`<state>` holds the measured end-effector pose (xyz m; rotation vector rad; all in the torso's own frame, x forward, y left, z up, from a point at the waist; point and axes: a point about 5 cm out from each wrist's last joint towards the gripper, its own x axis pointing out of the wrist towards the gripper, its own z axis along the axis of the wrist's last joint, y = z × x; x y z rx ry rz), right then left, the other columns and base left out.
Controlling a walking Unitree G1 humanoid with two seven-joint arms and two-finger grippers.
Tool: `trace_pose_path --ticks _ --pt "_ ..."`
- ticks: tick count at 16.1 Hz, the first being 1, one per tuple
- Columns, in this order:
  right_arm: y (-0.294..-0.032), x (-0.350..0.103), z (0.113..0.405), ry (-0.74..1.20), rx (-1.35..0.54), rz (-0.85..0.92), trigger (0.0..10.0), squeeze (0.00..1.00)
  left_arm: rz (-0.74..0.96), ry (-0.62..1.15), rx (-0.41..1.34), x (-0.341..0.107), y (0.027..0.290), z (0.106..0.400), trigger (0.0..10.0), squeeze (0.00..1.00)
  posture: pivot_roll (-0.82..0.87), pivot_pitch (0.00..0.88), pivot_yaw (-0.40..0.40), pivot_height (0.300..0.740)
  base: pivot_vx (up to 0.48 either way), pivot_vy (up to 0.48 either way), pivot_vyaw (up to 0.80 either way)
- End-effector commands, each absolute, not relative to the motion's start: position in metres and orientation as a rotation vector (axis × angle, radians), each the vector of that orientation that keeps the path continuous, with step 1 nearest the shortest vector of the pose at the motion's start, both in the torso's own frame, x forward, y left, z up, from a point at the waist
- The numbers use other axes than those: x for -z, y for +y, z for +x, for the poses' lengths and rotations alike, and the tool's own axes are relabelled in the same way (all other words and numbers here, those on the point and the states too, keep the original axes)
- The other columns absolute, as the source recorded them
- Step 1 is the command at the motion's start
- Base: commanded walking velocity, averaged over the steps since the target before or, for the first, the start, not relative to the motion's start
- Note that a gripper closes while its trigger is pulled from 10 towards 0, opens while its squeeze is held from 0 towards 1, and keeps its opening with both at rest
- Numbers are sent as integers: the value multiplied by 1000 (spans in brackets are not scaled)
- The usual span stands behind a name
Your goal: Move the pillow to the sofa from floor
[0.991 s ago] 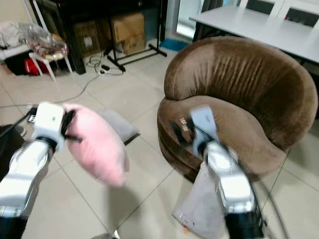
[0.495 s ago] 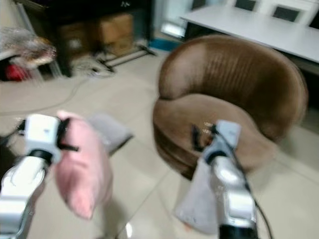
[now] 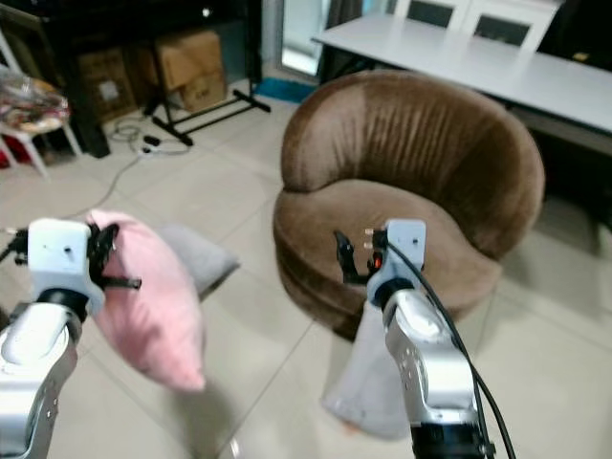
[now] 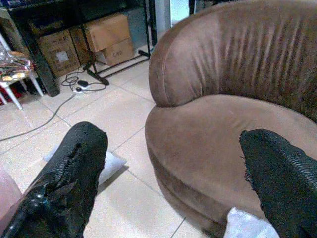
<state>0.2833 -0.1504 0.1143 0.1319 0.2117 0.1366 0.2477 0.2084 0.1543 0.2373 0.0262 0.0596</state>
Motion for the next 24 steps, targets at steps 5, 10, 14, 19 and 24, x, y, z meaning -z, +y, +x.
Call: trace_pose_path --ticks 5,10,14,19,24 --pt "-143 -116 283 207 -219 88 10000 0 240 -8 -58 -163 207 243 10000 0 53 0 -37 740 414 0 461" --pt "-139 -115 282 206 -254 76 10000 0 250 -4 -48 -163 206 242 10000 0 61 0 -38 740 415 0 774" --pt "-135 -117 286 197 -260 73 10000 0 262 -7 -54 -165 208 245 10000 0 66 0 -33 740 412 0 769" --pt "-135 -118 289 197 -231 137 10000 0 263 -12 -51 -167 207 248 10000 0 66 0 -27 740 409 0 193" --pt "-136 -118 289 195 -222 143 10000 0 268 -9 -50 -167 207 248 10000 0 68 0 -26 740 405 0 -800"
